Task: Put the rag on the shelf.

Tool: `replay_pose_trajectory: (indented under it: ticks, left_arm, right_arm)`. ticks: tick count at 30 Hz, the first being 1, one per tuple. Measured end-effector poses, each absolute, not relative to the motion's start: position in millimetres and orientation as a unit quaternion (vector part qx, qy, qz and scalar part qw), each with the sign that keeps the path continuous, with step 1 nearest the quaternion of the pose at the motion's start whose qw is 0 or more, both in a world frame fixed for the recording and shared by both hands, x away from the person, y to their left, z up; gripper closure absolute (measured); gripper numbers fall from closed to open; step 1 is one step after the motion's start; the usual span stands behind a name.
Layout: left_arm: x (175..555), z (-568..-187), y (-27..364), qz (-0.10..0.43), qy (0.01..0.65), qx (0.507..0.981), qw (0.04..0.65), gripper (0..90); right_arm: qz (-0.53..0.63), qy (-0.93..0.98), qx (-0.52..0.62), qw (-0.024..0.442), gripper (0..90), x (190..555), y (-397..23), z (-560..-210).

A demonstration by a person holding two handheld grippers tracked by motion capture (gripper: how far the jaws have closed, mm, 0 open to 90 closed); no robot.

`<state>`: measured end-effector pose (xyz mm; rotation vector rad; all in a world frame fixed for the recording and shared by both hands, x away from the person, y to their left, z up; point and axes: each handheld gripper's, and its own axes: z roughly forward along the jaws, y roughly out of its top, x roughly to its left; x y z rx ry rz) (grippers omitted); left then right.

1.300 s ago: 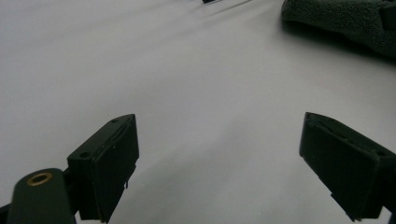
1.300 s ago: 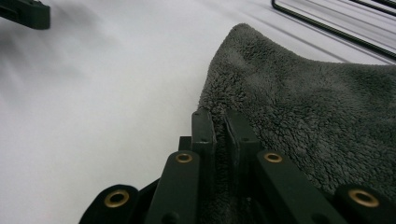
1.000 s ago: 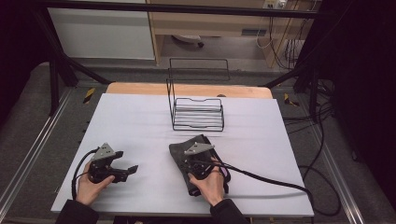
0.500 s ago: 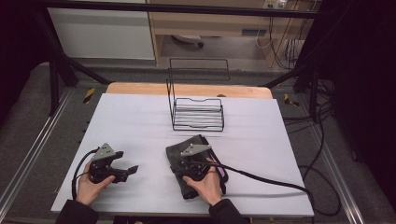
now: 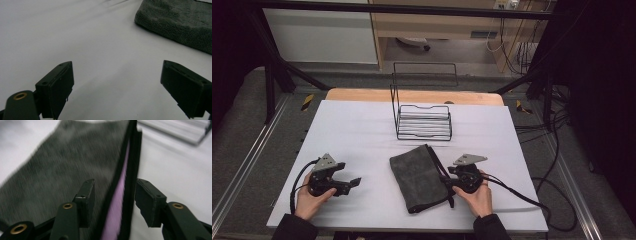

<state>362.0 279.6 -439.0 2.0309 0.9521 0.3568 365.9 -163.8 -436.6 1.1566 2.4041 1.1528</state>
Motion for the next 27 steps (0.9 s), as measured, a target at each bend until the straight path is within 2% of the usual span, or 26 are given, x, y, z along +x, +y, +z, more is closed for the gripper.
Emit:
replay_pose_trajectory:
  ticks: [9,13,16,20,23,26,27]
  left_arm:
    - [361,-439,279,0.142,0.377,0.812,0.421,11.8]
    - [361,-438,279,0.143,0.378,0.812,0.421,11.8]
    - [362,-439,278,0.141,0.38,0.812,0.421,11.9]
    - [361,-439,277,0.141,0.376,0.814,0.419,11.9]
    - [361,-439,278,0.141,0.378,0.813,0.42,11.9]
    - [361,-439,278,0.14,0.378,0.814,0.418,11.9]
    - [361,-439,278,0.141,0.377,0.814,0.419,11.9]
  right_arm:
    - [0.398,0.819,0.405,0.083,54.3,365,-170,-452]
    - [0.405,0.818,0.395,0.101,53.3,360,-172,-446]
    - [0.427,0.814,0.381,0.096,58.8,354,-174,-439]
    - [0.415,0.826,0.369,0.095,73.0,352,-166,-440]
    - [0.398,0.834,0.372,0.086,77.0,355,-162,-446]
    - [0.4,0.829,0.381,0.082,87.8,355,-163,-444]
    - [0.4,0.829,0.381,0.082,87.8,355,-163,-444]
